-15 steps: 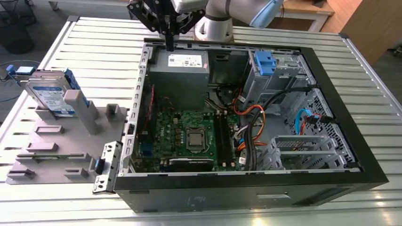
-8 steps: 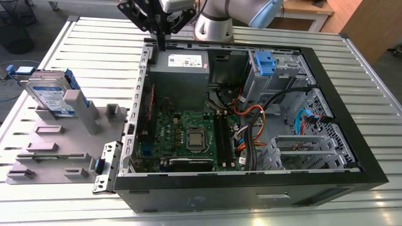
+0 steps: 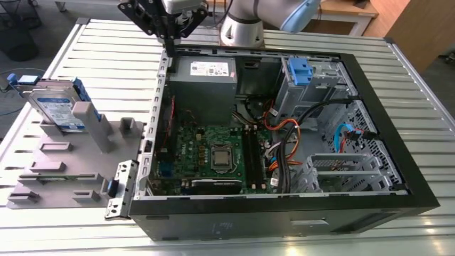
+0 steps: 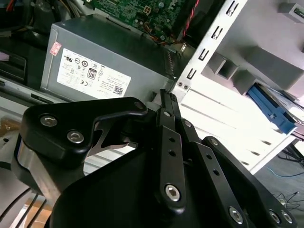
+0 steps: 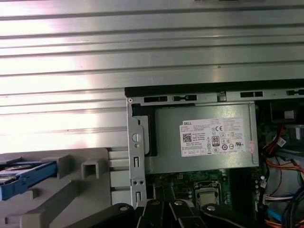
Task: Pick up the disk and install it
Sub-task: 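Reach for the disk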
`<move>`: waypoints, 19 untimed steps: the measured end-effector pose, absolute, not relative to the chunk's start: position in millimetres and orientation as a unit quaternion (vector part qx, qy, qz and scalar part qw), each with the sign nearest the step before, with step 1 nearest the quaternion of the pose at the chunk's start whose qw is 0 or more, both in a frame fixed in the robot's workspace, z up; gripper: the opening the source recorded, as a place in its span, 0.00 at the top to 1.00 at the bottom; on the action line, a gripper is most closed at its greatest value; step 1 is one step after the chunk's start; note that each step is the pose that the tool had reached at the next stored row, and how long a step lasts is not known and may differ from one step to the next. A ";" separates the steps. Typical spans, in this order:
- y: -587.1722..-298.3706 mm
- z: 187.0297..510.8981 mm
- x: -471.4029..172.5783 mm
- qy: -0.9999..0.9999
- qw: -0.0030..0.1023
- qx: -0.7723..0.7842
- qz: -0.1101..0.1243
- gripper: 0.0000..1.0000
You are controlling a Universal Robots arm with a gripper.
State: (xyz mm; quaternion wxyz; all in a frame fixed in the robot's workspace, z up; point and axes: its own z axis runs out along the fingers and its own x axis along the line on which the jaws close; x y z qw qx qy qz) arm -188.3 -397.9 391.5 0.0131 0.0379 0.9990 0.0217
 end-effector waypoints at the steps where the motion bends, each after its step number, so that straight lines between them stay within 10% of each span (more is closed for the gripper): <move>1: -397.8 391.4 -190.6 0.999 0.013 0.038 0.022 0.89; 19: -395.9 389.4 -236.6 0.999 0.013 0.038 0.022 0.89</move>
